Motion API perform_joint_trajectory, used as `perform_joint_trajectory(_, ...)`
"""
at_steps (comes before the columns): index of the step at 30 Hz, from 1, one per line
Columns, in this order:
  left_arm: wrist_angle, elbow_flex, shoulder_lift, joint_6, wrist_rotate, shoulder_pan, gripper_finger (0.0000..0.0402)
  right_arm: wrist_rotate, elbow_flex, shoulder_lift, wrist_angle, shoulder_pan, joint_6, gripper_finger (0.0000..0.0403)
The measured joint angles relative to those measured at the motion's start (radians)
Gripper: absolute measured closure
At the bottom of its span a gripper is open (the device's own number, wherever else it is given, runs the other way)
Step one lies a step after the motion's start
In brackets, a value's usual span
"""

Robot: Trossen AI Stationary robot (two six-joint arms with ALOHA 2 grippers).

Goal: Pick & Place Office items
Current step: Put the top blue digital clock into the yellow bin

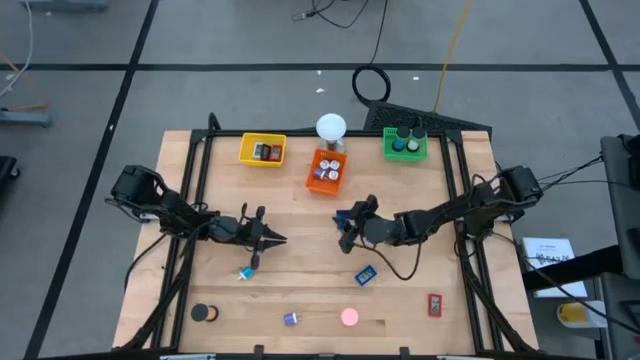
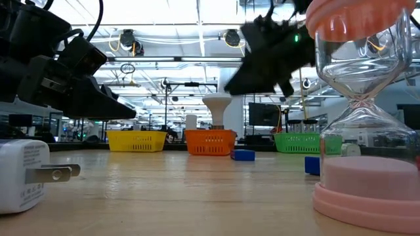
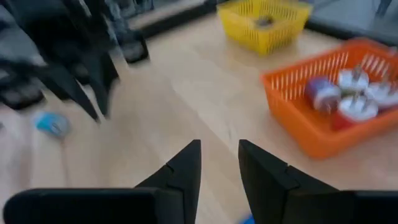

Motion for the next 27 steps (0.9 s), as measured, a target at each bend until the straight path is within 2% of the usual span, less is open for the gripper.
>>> perform_joint_trajectory(5, 0.001, 0.0, 0.0, 0.004, 0.0, 0.0, 0.036, 0.0, 0.003, 0.016, -0.105, -0.016, 0.016, 0.0333)
perform_joint_trajectory(9, 0.001, 0.0, 0.0, 0.008, 0.0, 0.002, 0.036, -0.002, 0.008, 0.019, -0.151, -0.032, 0.111, 0.036)
perform_joint_trajectory(14, 0.002, 0.0, 0.0, 0.012, 0.0, 0.002, 0.036, -0.004, 0.103, 0.082, -0.342, -0.036, 0.23, 0.0362)
perform_joint_trajectory(20, -0.001, 0.0, 0.0, 0.011, 0.0, 0.003, 0.036, -0.02, 0.247, 0.167, -0.54, -0.049, 0.34, 0.0295)
perform_joint_trajectory(23, -0.003, 0.0, 0.0, 0.014, 0.0, 0.003, 0.036, -0.077, 0.291, 0.223, -0.543, -0.054, 0.347, 0.0247)
perform_joint_trajectory(27, -0.011, 0.0, 0.0, 0.02, 0.0, 0.003, 0.036, -0.073, 0.302, 0.245, -0.573, -0.057, 0.367, 0.0187)
